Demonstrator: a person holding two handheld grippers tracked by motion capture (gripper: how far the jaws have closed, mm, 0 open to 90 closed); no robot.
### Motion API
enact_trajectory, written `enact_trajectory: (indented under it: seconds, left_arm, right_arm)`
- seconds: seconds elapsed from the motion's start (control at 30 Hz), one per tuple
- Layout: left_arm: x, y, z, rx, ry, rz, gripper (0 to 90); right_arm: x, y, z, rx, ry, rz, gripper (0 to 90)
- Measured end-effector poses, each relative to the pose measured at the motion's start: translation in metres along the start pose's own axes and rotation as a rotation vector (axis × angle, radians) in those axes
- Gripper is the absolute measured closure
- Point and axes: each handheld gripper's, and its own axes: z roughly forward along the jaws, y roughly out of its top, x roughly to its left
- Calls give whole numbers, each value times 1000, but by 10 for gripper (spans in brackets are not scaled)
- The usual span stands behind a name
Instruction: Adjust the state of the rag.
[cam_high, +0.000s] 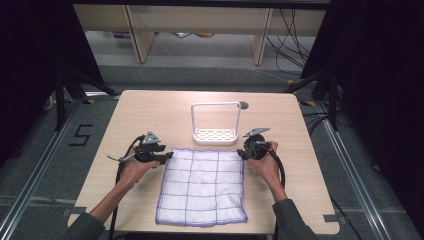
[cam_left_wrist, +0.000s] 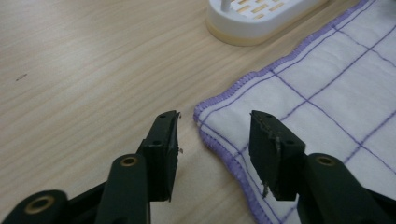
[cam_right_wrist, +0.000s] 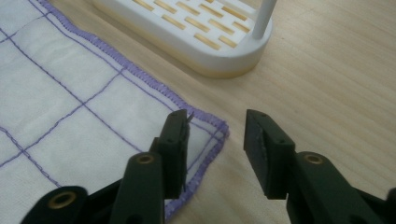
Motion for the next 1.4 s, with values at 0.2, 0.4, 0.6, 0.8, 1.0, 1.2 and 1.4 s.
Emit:
enact_trajectory:
  seconds: [0.2,0.4,0.6,0.8,1.0,1.2,1.4]
  left_arm:
    - [0,5,20,49,-5,15,455]
    - [-7,6,27,52,-24,52,544]
    - [-9,5,27,42,-68,54,713]
    - [-8,4,27,27,-80,47,834]
    - [-7,13,12,-55,-93,33,852]
    - [-6,17,-2,-82,-109,59,852]
    - [-7,23,-15,-155,-124,31,852]
  right_arm:
    - [2,3,9,6,-21,-26,526]
    - [2,3,21,28,-43,-43,532]
    - [2,0,20,13,-9,-33,633]
    - [4,-3,21,-15,40,-28,847]
    - [8,5,7,-39,49,-28,875]
    - [12,11,-14,-91,53,-59,875]
    - [12,16,-31,-145,55,-71,876]
